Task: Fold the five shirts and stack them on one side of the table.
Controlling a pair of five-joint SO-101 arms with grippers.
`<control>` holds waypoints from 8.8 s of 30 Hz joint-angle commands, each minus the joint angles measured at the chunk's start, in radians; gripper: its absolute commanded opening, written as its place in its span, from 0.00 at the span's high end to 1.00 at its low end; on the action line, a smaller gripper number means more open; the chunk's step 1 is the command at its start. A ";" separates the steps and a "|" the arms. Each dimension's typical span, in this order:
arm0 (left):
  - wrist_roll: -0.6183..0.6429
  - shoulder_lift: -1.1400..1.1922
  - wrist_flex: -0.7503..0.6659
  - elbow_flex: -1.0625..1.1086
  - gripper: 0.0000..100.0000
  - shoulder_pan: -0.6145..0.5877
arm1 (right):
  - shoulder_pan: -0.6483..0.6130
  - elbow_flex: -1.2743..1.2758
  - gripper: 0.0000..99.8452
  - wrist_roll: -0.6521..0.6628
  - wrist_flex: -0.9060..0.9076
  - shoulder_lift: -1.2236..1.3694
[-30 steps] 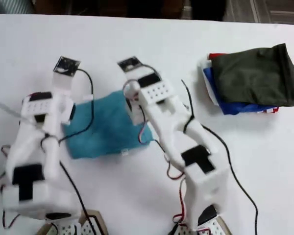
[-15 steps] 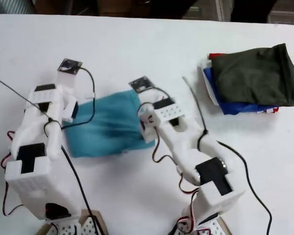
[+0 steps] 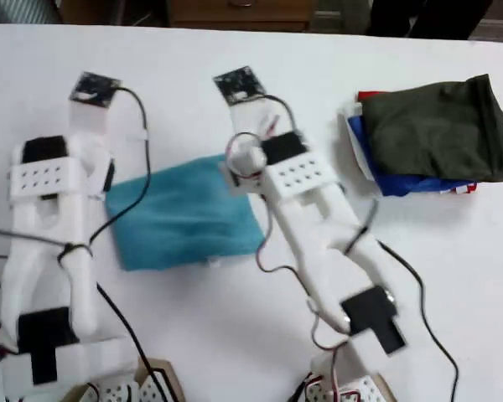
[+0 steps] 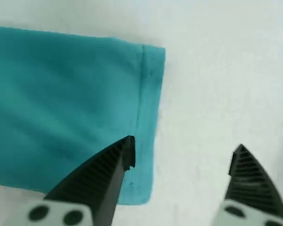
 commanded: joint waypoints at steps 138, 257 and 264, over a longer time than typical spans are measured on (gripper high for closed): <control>0.000 -0.064 -0.262 0.151 0.97 -0.281 | 0.746 -1.283 0.98 0.491 0.470 0.593; 0.299 -1.636 0.077 1.377 0.97 0.095 | 0.542 1.653 0.98 0.146 0.044 -1.857; 0.299 -1.642 0.080 1.377 0.97 0.278 | 0.544 1.653 0.98 0.147 0.044 -1.923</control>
